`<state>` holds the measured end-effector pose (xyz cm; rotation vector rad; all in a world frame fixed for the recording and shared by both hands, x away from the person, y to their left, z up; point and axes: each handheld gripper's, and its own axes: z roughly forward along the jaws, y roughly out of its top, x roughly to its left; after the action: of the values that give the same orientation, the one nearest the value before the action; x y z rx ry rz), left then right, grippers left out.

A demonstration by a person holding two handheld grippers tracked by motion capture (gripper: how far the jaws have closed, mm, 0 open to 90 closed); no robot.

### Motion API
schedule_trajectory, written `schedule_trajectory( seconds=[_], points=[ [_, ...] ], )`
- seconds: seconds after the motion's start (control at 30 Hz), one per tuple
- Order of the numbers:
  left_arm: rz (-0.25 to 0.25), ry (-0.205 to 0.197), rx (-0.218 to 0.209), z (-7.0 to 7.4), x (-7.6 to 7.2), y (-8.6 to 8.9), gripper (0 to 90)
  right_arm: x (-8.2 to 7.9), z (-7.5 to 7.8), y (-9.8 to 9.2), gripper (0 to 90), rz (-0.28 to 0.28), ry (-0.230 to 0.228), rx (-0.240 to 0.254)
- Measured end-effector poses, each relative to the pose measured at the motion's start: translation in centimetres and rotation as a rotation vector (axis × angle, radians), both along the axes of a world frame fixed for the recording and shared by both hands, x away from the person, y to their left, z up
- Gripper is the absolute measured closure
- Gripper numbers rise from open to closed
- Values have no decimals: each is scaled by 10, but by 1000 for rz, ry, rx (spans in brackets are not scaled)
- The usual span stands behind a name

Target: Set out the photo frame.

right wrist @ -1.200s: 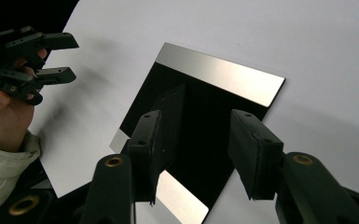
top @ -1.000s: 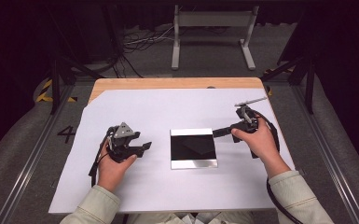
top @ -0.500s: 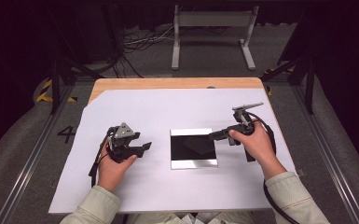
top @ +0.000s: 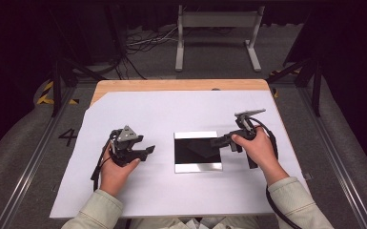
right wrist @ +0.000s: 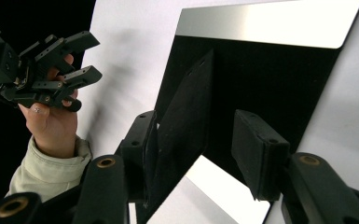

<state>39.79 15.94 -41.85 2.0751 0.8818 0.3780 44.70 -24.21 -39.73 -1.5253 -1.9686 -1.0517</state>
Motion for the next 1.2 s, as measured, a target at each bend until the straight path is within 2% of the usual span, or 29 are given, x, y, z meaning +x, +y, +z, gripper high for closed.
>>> schedule_trajectory(
  seconds=[0.17, 0.37, 0.67, 0.9, 0.97, 1.07, 1.2],
  points=[
    [0, -2, 3, 0, 0, 0, 373, 0, -3, 4, 519, 8, 4, 3],
    [-1, -2, 4, 0, 0, 0, 373, 0, -6, 9, 540, 19, 46, 13],
    [-2, -3, 7, 0, -1, 0, 373, 1, -7, 20, 552, 51, 70, 14],
    [-2, -3, 8, 0, 0, 0, 373, 1, -11, 23, 569, 65, 72, 11],
    [-2, -3, 7, 0, 0, -1, 373, 1, -11, 24, 582, 70, 80, 25],
    [-4, -4, 10, 0, 0, -1, 373, 1, -11, 24, 622, 83, 70, 10],
    [-3, -2, 8, 0, 0, -1, 373, 0, -11, 24, 634, 85, 65, 16]
  ],
)
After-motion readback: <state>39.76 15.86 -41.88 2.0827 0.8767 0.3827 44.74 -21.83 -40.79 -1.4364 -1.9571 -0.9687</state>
